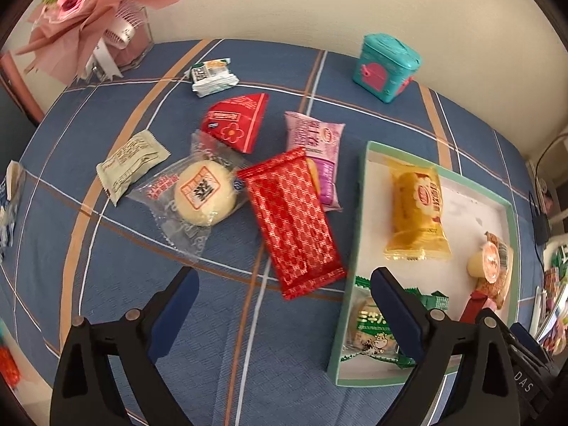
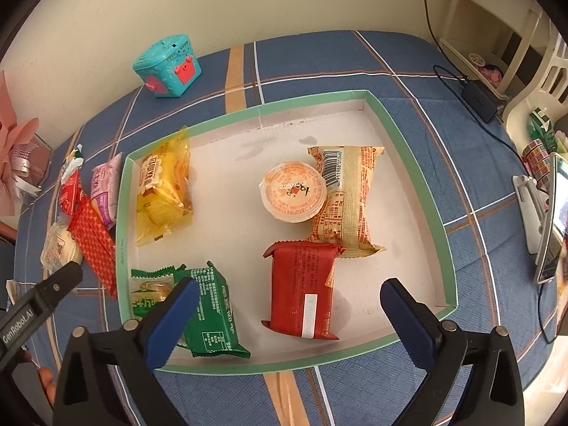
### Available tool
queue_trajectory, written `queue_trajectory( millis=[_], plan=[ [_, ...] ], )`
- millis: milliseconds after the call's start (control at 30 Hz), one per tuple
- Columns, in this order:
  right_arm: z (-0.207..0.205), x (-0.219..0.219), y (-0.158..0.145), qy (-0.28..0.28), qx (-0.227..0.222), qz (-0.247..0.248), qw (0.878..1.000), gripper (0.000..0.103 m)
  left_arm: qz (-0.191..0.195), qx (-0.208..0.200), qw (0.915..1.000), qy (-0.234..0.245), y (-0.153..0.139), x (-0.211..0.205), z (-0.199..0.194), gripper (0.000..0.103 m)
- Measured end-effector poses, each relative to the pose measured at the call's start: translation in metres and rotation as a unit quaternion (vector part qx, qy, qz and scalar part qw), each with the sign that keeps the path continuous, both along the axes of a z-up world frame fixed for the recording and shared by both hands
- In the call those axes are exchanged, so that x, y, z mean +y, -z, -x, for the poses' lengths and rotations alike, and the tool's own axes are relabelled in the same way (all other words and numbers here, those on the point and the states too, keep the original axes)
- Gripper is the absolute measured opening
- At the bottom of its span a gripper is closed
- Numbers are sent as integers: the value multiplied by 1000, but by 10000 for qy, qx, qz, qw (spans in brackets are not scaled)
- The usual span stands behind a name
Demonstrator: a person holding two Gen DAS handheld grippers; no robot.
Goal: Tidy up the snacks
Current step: 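Move both tools back over the remaining snack pile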
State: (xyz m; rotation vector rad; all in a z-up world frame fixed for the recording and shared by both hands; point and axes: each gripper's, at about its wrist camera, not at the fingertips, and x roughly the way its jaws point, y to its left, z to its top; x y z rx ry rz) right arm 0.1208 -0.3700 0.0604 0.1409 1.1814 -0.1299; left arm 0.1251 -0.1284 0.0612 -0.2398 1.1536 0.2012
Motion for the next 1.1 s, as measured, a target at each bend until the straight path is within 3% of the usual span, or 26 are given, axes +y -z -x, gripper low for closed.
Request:
queue_trajectory(
  millis=[333,600,767,900,1100],
  plan=[
    [-1,27,-1,-333,-168,76,9993,103,4,-165,9997,-172,-8,34,3,98],
    [-3,79,3,-856,-184,96,9961,103,-375,-132,9929,-1119,-10,112,19,97],
    [-2,113,0,-1290,-350,-42,9910,103,-281,-115,9885,-1479,-6,144,26,97],
    [-6,135,-1,-1551,-447,-184,9867,103,-182,-76,9900,-1396,-3,146,20,97],
    [-19,159,5,-1828,-468,-375,9813,102,-155,-282,9958,-855,-3,126,-6,97]
  ],
)
